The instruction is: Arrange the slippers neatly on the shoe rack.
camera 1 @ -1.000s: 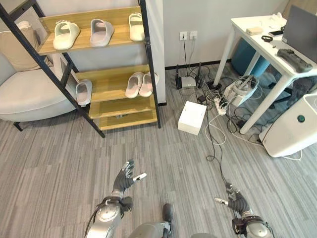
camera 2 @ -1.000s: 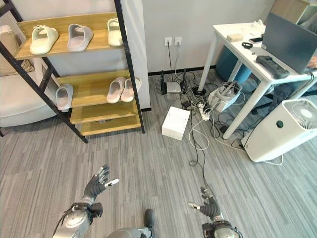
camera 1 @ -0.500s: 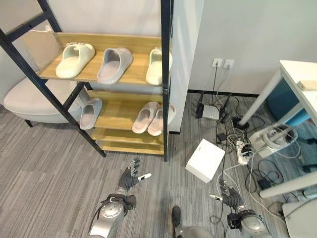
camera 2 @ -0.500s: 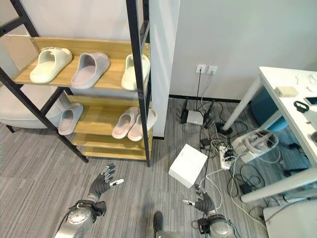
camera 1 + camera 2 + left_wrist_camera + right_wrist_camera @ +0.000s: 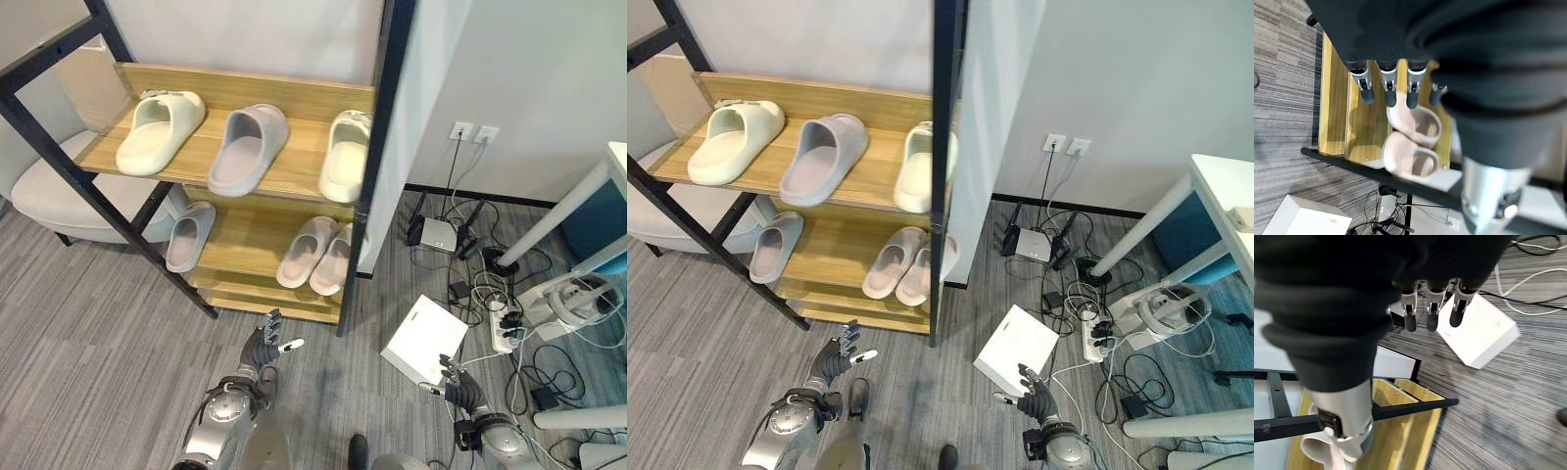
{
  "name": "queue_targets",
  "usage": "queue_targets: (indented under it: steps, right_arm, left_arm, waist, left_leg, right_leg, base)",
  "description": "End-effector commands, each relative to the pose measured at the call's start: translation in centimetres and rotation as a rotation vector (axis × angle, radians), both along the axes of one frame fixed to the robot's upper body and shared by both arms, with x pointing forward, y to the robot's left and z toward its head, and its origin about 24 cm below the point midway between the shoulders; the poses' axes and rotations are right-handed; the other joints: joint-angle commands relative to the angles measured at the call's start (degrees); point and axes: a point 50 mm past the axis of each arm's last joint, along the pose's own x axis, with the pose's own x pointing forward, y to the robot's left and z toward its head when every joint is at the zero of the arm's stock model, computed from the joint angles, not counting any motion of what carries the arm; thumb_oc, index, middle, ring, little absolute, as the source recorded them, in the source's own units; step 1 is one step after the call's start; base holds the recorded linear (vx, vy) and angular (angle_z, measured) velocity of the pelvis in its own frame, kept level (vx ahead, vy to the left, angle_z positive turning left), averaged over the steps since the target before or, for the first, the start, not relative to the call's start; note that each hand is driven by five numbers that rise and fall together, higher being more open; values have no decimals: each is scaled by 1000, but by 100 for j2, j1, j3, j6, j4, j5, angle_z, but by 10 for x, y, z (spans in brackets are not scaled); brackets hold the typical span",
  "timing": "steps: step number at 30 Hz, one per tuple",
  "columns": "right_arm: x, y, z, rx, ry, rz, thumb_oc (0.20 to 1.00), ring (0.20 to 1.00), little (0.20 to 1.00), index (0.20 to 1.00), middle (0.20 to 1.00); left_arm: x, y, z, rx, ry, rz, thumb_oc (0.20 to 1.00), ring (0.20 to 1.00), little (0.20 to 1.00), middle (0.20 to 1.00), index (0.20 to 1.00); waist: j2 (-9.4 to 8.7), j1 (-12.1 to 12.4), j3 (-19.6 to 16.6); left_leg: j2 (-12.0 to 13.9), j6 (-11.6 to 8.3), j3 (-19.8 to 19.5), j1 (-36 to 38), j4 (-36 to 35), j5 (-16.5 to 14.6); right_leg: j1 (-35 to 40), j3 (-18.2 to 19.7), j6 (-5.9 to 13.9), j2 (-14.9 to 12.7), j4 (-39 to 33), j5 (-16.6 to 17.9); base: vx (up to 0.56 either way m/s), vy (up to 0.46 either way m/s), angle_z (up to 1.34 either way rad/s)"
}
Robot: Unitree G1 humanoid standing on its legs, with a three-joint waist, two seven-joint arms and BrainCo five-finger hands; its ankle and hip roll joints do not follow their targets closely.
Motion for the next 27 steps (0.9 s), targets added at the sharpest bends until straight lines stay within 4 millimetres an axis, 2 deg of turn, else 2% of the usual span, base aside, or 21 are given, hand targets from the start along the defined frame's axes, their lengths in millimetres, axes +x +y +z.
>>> queue_targets:
  steps: [1, 2, 4, 5, 8, 10, 11, 15, 20, 21, 22, 24, 27]
  right_arm:
    - [16, 17, 6, 37, -68, 40, 1000, 1000, 1000, 1000, 1000]
    - [19, 23, 8, 46, -81, 61, 1000, 1000, 1000, 1000, 1000]
    - [25, 32, 8, 59, -91, 82, 1000, 1000, 1000, 1000, 1000]
    - [26, 38, 8, 77, -88, 89, 1000, 1000, 1000, 1000, 1000]
    - [30, 39, 8, 77, -90, 101, 1000, 1000, 1000, 1000, 1000]
    - [32, 39, 8, 75, -93, 99, 1000, 1000, 1000, 1000, 1000]
    - [30, 38, 9, 73, -97, 100, 1000, 1000, 1000, 1000, 1000]
    - [23, 35, 5, 65, -77, 101, 1000, 1000, 1000, 1000, 1000]
    - [19, 31, 5, 57, -69, 108, 1000, 1000, 1000, 1000, 1000]
    - [20, 30, 6, 53, -74, 107, 1000, 1000, 1000, 1000, 1000]
    - [23, 26, 7, 38, -76, 101, 1000, 1000, 1000, 1000, 1000]
    - [24, 21, 7, 26, -75, 98, 1000, 1000, 1000, 1000, 1000]
    - [20, 18, 6, 26, -65, 82, 1000, 1000, 1000, 1000, 1000]
  left_arm:
    - [16, 7, 25, 45, -149, -18, 1000, 1000, 1000, 1000, 1000]
    - [19, 11, 30, 57, -170, -13, 1000, 1000, 1000, 1000, 1000]
    - [22, 13, 31, 67, -174, -20, 1000, 1000, 1000, 1000, 1000]
    - [23, 12, 33, 64, -179, -26, 1000, 1000, 1000, 1000, 1000]
    - [24, 13, 35, 60, -188, -20, 1000, 1000, 1000, 1000, 1000]
    - [24, 13, 35, 55, -187, -12, 1000, 1000, 1000, 1000, 1000]
    - [23, 11, 34, 46, -184, -15, 1000, 1000, 1000, 1000, 1000]
    - [16, 8, 30, 30, -163, -21, 1000, 1000, 1000, 1000, 1000]
    - [13, 4, 29, 22, -155, -43, 1000, 1000, 1000, 1000, 1000]
    - [14, 3, 29, 21, -155, -45, 1000, 1000, 1000, 1000, 1000]
    - [16, 2, 29, 14, -159, -42, 1000, 1000, 1000, 1000, 1000]
    - [14, 1, 29, 1, -157, -42, 1000, 1000, 1000, 1000, 1000]
    - [11, -1, 27, -3, -146, -58, 1000, 1000, 1000, 1000, 1000]
  waist:
    - [-76, 32, -323]
    - [-85, 77, -300]
    - [-48, 137, -261]
    - [-25, 120, -230]
    - [8, 156, -182]
    - [-10, 190, -132]
    - [-39, 181, -131]
    - [-49, 203, -242]
    - [-58, 191, -159]
    - [-62, 198, -112]
    - [-70, 225, -38]
    - [-56, 224, -63]
    - [-3, 162, -166]
  left_leg:
    - [-332, -105, 157, 719, -52, -424]
    - [-388, -15, 294, 790, 56, -569]
    - [-436, 108, 410, 872, 127, -711]
    - [-500, 150, 416, 1000, 98, -745]
    - [-538, 92, 439, 1151, 21, -723]
    - [-551, 70, 421, 1185, 104, -769]
    - [-589, 59, 375, 1227, 130, -794]
    - [-589, -21, 318, 1420, 51, -794]
    - [-597, -95, 231, 1303, 506, -900]
    - [-622, -126, 162, 1183, 713, -890]
    - [-731, -197, -149, 952, 983, -889]
    - [-784, -226, -480, 888, 929, -932]
    - [-640, -195, -480, 1049, 476, -779]
  right_leg:
    - [-382, 19, 225, -327, 702, -509]
    - [-558, -20, 267, -457, 1247, -312]
    - [-969, -178, 281, -543, 2001, -230]
    - [-1212, -92, 196, -341, 2249, -290]
    - [-1298, -151, 147, 208, 1502, -584]
    - [-1140, -312, 127, 287, 1151, -623]
    - [-966, -186, 66, 350, 916, -626]
    - [-490, -134, -65, 445, 243, -519]
    - [-267, -149, -162, 471, 10, -524]
    - [-280, -147, -184, 451, 31, -529]
    - [-341, -119, -211, 429, 54, -502]
    - [-393, -86, -210, 426, 44, -486]
    - [-413, -96, -205, 405, 42, -494]
  base:
    - [474, 638, -49]
    - [190, 306, -56]
    - [206, 316, -54]
    - [171, 177, -25]
    - [123, -16, 17]
    - [84, -125, -1]
    - [113, -164, 10]
    - [95, -165, 19]
    - [-20, -135, 10]
    - [-128, -78, 8]
    - [-156, -63, 10]
    - [-88, -2, 8]
    - [15, 72, -19]
